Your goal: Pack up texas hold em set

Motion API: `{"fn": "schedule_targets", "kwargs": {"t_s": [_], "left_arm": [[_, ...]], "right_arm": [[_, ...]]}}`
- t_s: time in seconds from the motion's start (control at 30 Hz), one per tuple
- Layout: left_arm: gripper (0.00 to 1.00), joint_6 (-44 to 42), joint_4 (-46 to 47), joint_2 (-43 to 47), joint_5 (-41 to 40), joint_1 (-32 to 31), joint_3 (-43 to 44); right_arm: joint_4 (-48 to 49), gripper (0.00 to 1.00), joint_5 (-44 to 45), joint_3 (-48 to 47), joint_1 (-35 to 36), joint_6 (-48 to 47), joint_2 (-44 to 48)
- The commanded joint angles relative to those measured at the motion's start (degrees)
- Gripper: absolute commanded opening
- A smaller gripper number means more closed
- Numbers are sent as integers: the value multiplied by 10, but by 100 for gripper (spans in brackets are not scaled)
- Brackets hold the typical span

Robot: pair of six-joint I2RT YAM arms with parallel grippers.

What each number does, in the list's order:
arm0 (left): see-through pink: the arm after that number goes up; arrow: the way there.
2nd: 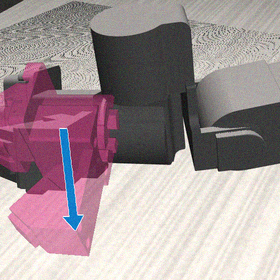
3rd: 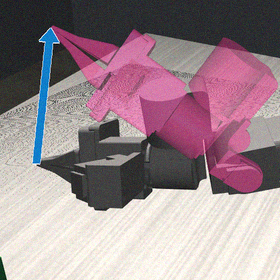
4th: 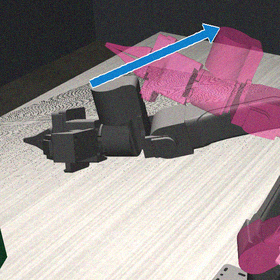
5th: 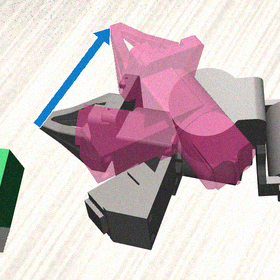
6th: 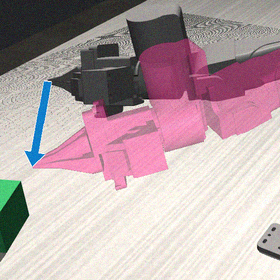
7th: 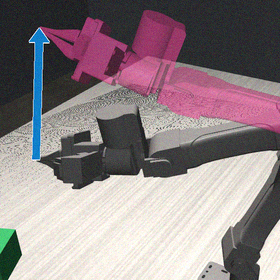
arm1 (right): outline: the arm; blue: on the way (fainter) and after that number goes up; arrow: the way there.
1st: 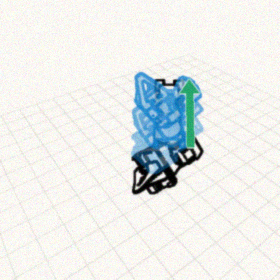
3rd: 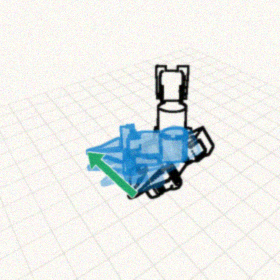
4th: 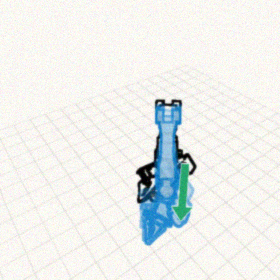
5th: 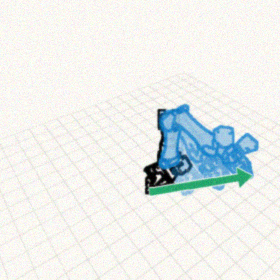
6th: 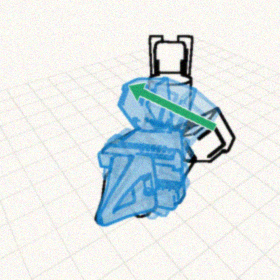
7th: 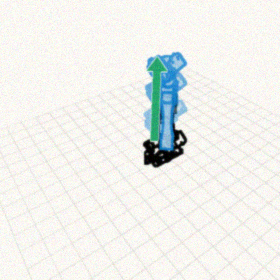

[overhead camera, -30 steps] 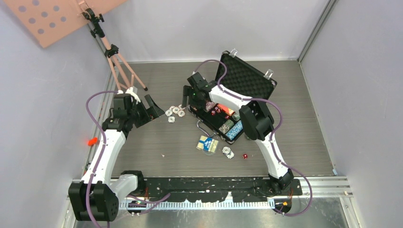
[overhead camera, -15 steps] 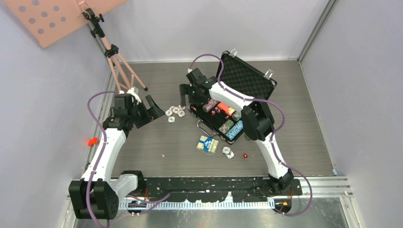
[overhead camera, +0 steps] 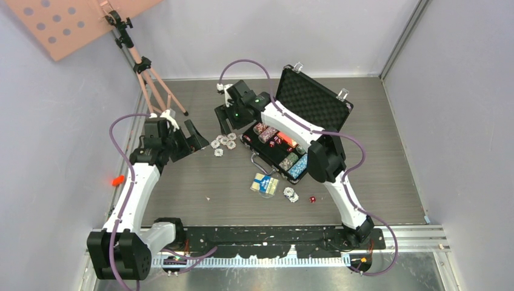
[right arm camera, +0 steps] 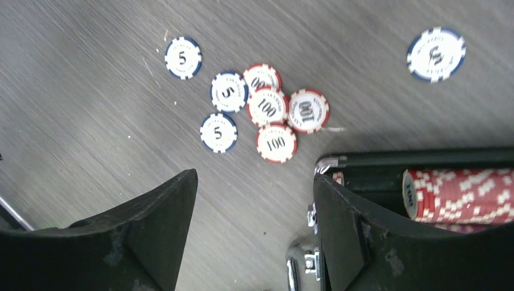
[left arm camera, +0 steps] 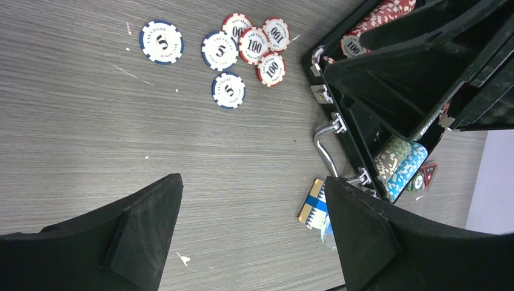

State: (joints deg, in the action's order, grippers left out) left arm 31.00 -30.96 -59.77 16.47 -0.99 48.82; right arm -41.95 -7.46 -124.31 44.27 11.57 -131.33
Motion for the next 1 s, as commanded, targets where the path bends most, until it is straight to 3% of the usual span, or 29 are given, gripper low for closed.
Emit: {"fn": "schedule_targets", "kwargs": {"t_s": [0.0, 0.17, 0.5, 0.97], "left_arm": [[90, -9, 0, 3, -8, 2, 18], [90, -4, 1, 3, -18, 2, 19], [95, 33, -34, -11, -115, 2, 37], [95, 31, -25, -13, -126, 2, 30]], "right_arm": [[-19, 74, -17, -57, 3, -78, -42], [-2, 73, -30, -68, 6, -102, -62], [0, 73, -25, -128, 19, -150, -123], [1, 74, 22, -186, 36, -204, -190]]}}
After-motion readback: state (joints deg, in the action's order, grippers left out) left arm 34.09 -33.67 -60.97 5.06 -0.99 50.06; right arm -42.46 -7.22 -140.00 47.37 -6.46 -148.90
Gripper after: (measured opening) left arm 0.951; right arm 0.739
